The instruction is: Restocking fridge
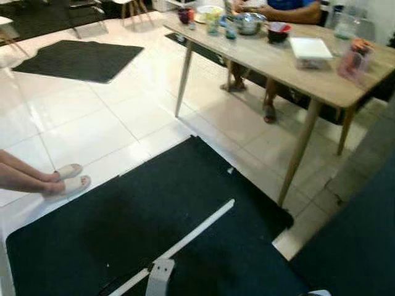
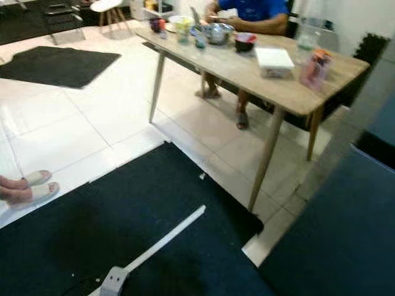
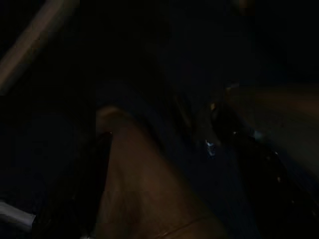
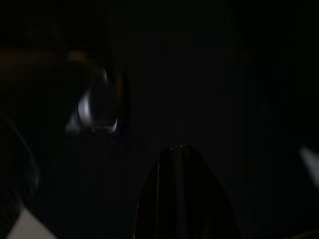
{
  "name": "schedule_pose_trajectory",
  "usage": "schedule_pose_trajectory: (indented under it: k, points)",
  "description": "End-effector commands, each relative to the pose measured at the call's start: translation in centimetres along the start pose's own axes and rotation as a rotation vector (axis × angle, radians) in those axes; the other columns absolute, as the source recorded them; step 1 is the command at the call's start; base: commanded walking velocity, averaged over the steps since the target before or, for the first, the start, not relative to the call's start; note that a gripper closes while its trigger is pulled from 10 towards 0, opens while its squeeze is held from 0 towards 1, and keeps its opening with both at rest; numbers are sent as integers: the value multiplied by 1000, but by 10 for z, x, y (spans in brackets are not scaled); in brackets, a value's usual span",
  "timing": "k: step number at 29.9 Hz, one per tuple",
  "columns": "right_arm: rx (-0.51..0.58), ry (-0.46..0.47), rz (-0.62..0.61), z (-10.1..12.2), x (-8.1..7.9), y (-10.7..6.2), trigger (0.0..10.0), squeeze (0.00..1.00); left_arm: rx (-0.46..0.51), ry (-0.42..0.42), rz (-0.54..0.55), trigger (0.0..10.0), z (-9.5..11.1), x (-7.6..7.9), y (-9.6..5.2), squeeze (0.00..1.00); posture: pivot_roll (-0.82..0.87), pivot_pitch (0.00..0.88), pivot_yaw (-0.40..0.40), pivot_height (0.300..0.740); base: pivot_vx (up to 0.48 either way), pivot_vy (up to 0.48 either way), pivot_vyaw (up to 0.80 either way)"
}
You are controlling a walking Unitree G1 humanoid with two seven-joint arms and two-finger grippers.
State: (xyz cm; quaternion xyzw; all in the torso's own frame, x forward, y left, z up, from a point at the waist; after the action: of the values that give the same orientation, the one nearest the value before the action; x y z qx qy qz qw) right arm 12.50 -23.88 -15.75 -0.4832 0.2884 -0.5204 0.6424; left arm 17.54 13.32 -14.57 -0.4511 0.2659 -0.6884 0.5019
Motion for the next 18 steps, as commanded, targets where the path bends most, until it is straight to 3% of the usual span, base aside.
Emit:
schedule_pose_trajectory:
  k: [1,18]
  points:
    - [23,-7,14,8,-7,2,10000,0,-53,-16,23,10000,-18,-7,-4,0,-15,44,3,740,480,0,0]
    - [5,6,-9,8,-6,3,10000,0,-55,-13,25,10000,-18,-8,-4,0,-12,44,4,740,439,0,0]
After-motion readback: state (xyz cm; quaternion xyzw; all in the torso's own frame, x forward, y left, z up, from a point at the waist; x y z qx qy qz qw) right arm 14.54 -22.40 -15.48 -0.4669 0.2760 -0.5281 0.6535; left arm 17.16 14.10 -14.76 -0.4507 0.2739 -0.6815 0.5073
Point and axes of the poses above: a point about 5 cm out from each wrist's last joint towards the gripper, its own y axis pointing out of the wrist towards the gripper, its own z axis along the axis of the wrist's last joint, x = y × z, the point moved 6 cm from there along y, pointing out of the wrist towards the gripper, and after that the axes turned 11 degrees about -y, right-handed, at the moved point
